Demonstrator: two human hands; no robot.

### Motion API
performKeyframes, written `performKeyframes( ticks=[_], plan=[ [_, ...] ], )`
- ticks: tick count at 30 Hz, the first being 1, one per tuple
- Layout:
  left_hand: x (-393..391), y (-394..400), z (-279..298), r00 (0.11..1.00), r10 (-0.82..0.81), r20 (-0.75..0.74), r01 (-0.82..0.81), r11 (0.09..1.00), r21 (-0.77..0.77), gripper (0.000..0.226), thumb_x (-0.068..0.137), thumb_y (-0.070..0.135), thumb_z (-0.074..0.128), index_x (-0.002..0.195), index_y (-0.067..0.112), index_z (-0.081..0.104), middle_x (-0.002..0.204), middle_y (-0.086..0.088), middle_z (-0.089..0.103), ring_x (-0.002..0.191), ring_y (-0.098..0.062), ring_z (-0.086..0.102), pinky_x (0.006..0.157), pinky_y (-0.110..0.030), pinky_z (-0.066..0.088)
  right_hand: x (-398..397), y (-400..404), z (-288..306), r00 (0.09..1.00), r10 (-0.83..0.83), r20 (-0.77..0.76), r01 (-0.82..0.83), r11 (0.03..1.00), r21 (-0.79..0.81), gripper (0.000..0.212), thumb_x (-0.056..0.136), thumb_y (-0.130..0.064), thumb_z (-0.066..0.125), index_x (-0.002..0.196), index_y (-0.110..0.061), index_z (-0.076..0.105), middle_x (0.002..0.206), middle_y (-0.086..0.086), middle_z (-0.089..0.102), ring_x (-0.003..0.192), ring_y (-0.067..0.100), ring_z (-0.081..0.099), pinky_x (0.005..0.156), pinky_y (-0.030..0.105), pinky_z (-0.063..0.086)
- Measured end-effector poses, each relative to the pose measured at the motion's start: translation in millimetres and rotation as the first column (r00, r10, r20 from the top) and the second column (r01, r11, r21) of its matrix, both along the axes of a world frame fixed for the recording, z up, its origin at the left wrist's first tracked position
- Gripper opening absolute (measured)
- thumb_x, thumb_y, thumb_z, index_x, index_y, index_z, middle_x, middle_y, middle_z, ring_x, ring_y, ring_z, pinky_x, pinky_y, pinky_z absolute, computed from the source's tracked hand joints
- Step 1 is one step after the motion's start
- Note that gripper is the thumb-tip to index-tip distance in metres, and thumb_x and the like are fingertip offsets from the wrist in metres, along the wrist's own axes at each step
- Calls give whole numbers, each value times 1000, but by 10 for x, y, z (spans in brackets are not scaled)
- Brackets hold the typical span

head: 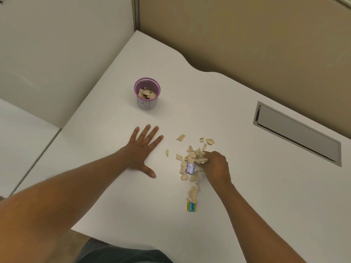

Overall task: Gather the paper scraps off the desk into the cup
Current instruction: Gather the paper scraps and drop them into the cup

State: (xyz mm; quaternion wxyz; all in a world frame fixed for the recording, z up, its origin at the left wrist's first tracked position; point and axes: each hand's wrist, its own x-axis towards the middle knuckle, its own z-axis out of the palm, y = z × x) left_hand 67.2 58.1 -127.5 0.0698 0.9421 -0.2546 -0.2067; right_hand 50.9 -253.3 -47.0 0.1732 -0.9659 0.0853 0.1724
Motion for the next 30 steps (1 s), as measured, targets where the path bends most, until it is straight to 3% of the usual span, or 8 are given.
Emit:
performKeyframes(
  ticks=[4,7,10,12,16,20,26,30],
  plan=[
    [0,19,14,1000,4,-2,-4,1000,-19,155,47,113,34,164,26,-18,170,-9,-32,155,-37,-33,122,-63,-19,263,110,331,993,-25,-114,30,998,46,22,86,-6,68,105,-11,78,110,9,75,96,28,71,80,30,57],
    [-7,32,13,1000,3,10,-3,1000,-29,154,49,112,35,164,25,-16,171,-11,-29,157,-39,-29,123,-65,-16,557,367,649,988,44,-148,-22,989,148,18,84,-11,76,102,-15,80,125,-1,72,107,20,69,77,22,50],
    [0,34,11,1000,-1,13,2,999,-33,154,48,113,34,165,23,-12,172,-13,-24,158,-41,-24,123,-67,-13,937,812,928,988,142,-58,-121,953,279,12,82,-13,78,93,-17,82,123,-4,73,104,15,70,74,18,48],
    [5,37,3,1000,-4,18,4,999,-33,154,48,113,33,166,22,-10,173,-14,-21,159,-43,-21,123,-68,-9,1225,1176,1029,974,218,57,-225,927,300,15,83,-14,78,98,-15,81,122,0,74,105,18,70,79,20,49],
    [16,48,-39,1000,-10,-2,10,998,-64,154,48,113,34,165,25,-13,173,-13,-22,159,-41,-21,124,-69,-8,1706,1865,990,904,388,182,-413,901,131,25,90,-13,71,114,-15,76,115,10,75,98,29,71,85,35,58],
    [13,46,-73,1000,-3,-10,2,998,-70,155,47,113,35,165,25,-13,173,-13,-20,159,-41,-20,123,-67,-11,1981,2229,915,849,528,23,-523,847,-96,33,88,-16,70,121,-15,71,114,11,71,98,31,69,78,31,53],
    [9,62,-105,1000,4,4,-4,996,-84,155,48,112,36,166,23,-10,174,-14,-18,159,-42,-17,123,-66,-13,2102,2415,957,832,549,-79,-552,809,-203,36,86,-15,74,122,-15,69,119,12,68,101,32,69,82,34,54],
    [-1,70,-79,1000,-1,13,2,999,-55,154,49,111,36,166,22,-10,173,-14,-20,159,-42,-19,123,-67,-11,2104,2405,1115,859,501,-107,-512,845,-154,42,78,-14,83,119,-18,72,121,10,67,101,31,69,87,35,58]
  ],
)
